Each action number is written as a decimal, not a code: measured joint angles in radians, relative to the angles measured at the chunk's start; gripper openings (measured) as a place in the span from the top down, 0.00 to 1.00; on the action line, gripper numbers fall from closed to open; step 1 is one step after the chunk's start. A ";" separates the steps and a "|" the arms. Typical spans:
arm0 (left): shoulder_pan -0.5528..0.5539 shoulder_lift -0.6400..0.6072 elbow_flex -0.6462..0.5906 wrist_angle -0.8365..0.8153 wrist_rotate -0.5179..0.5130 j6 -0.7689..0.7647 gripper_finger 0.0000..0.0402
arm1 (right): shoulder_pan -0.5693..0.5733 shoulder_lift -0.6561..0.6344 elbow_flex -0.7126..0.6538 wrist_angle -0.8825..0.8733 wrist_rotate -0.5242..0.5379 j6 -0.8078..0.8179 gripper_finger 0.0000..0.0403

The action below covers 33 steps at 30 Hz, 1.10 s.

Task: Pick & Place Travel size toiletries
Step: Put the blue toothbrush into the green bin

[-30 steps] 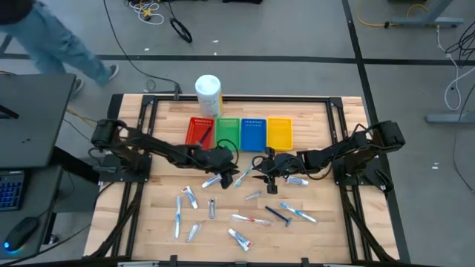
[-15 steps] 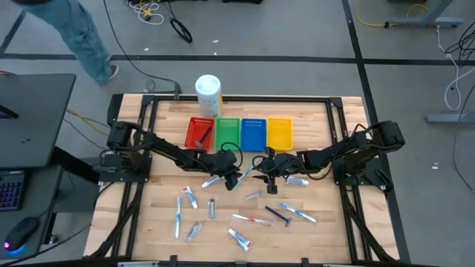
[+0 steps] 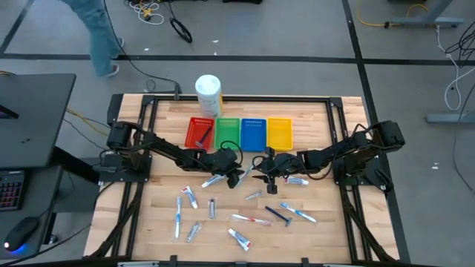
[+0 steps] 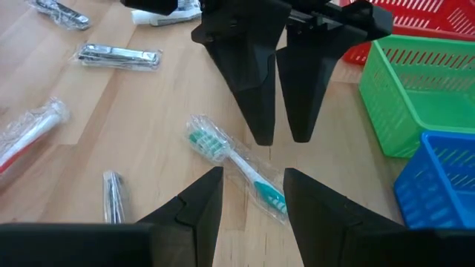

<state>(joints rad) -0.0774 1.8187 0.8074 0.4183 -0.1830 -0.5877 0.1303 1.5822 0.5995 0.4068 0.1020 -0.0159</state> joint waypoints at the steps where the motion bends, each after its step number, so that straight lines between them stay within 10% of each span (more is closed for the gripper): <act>1: 0.000 0.000 0.000 0.000 -0.009 0.000 0.61 | 0.000 0.000 0.000 0.000 0.000 0.000 0.62; 33: -0.001 0.101 0.149 -0.243 0.031 0.054 0.70 | 0.000 0.000 0.000 -0.022 0.000 -0.008 0.62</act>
<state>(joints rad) -0.0788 1.9194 0.9565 0.1750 -0.1525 -0.5340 0.1303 1.5822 0.5991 0.3851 0.1024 -0.0242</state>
